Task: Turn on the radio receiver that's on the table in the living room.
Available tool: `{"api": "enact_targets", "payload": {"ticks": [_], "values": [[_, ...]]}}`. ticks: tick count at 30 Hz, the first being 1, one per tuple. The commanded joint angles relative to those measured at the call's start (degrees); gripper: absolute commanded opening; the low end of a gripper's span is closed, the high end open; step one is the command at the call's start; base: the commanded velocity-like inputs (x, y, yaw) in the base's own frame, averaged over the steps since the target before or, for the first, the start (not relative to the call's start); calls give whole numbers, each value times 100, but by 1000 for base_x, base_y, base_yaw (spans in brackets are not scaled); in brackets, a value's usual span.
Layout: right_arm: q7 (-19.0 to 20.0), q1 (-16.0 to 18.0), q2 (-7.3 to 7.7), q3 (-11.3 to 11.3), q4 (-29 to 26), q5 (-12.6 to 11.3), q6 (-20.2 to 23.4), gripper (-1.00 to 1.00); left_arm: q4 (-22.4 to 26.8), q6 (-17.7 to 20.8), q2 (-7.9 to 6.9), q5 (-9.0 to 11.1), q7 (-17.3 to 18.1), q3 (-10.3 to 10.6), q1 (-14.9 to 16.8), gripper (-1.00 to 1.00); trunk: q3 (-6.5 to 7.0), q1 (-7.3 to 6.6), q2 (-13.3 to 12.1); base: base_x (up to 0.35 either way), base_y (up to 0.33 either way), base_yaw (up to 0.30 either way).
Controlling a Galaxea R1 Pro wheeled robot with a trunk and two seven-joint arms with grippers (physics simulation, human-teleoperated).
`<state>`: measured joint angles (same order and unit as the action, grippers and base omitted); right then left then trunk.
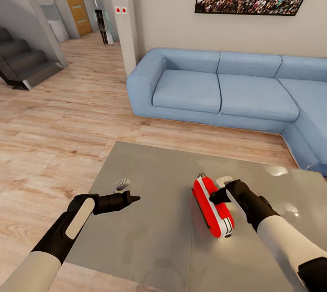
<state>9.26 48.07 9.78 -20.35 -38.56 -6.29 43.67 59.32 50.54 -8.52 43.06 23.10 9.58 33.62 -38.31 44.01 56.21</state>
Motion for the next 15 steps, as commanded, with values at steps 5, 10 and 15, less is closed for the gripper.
{"api": "enact_targets", "payload": {"ticks": [5, 10, 15], "values": [[-3, 1, -24, 4, 37, 8, -192, -100, 1, 0, 0, 0, 1, -7, -1, -100, 0, 0, 0, 0, 0, 0], [-3, 1, -37, 4, 41, 5, -217, -100, 1, 0, 0, 0, 1, -2, 1, -100, 0, 0, 0, 0, 0, 0], [-3, 1, -38, 4, 41, 5, -330, -100, 1, 0, 0, 0, 1, -2, 1, -100, 0, 0, 0, 0, 0, 0]]}}
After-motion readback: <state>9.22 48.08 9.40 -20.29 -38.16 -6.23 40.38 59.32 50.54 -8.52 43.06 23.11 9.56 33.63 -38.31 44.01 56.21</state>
